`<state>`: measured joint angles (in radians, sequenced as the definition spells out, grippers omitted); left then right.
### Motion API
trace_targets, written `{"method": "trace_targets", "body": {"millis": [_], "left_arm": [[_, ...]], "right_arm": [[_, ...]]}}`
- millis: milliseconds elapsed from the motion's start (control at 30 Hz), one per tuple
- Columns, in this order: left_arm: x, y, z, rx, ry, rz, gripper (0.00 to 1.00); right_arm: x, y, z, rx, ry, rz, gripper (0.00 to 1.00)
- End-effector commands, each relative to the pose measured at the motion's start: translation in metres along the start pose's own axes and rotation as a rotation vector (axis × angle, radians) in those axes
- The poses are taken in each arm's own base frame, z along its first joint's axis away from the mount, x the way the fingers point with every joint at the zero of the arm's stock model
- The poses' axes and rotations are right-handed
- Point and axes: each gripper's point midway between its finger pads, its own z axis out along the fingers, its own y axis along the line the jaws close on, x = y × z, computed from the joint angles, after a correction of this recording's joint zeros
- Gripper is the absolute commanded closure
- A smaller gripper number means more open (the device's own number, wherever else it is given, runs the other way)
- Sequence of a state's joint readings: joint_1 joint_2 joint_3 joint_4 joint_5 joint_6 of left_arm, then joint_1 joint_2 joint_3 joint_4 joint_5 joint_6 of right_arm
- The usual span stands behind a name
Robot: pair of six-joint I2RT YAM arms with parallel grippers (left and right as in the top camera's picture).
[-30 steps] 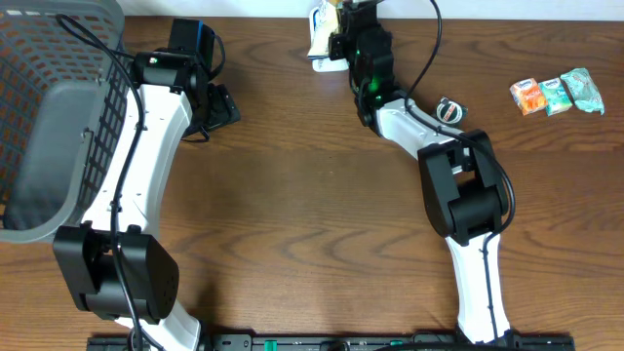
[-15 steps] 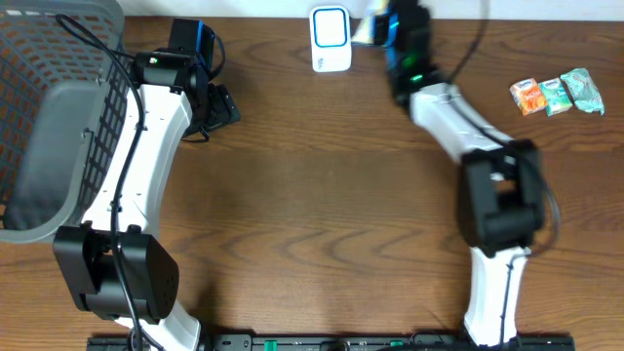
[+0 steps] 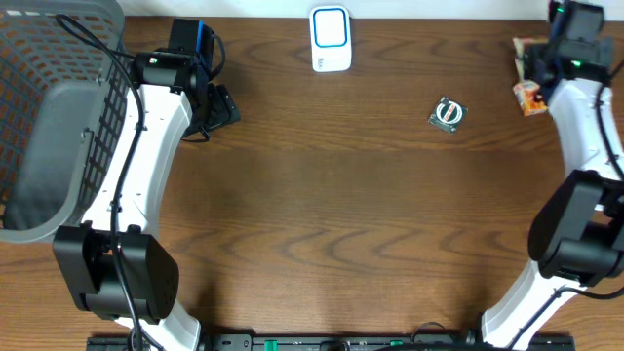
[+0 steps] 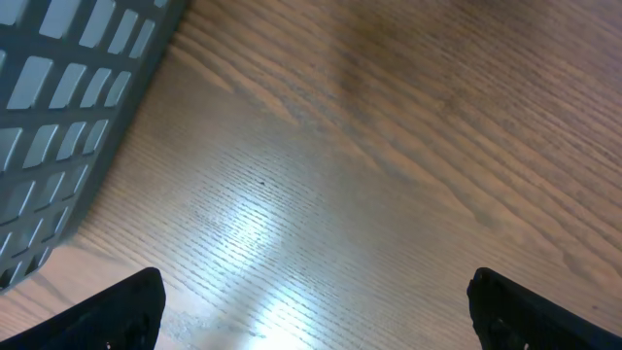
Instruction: Scan the item barcode
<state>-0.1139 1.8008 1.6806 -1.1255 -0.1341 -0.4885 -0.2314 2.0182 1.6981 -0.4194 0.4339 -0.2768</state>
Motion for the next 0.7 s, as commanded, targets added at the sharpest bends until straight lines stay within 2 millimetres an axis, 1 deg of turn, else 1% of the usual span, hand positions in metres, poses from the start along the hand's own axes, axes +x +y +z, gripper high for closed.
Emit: {"method": "trace_targets", "body": {"millis": [0, 33, 133, 167, 367, 400, 433, 467, 500, 567, 667], "left_arm": [[-0.002, 0.003, -0.002, -0.009, -0.011, 0.013, 0.02], [-0.002, 0.003, -0.002, -0.009, -0.011, 0.013, 0.02], [-0.002, 0.003, -0.002, -0.009, -0.011, 0.013, 0.02], [-0.002, 0.003, -0.002, -0.009, -0.011, 0.013, 0.02], [-0.002, 0.003, -0.002, -0.009, -0.011, 0.013, 0.02], [-0.002, 0.003, -0.002, -0.009, -0.011, 0.013, 0.02], [-0.002, 0.003, -0.002, -0.009, -0.011, 0.013, 0.02], [-0.002, 0.003, -0.002, -0.009, -0.011, 0.013, 0.02], [-0.002, 0.003, -0.002, -0.009, -0.011, 0.013, 0.02], [-0.002, 0.003, -0.002, -0.009, -0.011, 0.013, 0.02], [-0.002, 0.003, -0.002, -0.009, -0.011, 0.013, 0.02]], "right_arm": [[0.012, 0.016, 0.006, -0.101, 0.032, 0.003, 0.01], [0.013, 0.023, 0.005, -0.142, 0.034, 0.008, 0.01], [0.015, 0.059, -0.004, -0.333, 0.034, 0.023, 0.01], [0.012, 0.08, -0.013, -0.441, 0.026, 0.054, 0.01], [0.0, 0.127, -0.04, -0.648, 0.035, 0.202, 0.01], [-0.001, 0.14, -0.049, -0.706, 0.045, 0.226, 0.01], [-0.002, 0.148, -0.055, -0.748, 0.049, 0.234, 0.01], [-0.003, 0.164, -0.069, -0.84, 0.061, 0.24, 0.01], [-0.001, 0.172, -0.077, -0.884, 0.071, 0.234, 0.01], [0.003, 0.179, -0.083, -0.91, 0.094, 0.224, 0.01], [0.015, 0.178, -0.078, -0.841, 0.141, 0.206, 0.01]]}}
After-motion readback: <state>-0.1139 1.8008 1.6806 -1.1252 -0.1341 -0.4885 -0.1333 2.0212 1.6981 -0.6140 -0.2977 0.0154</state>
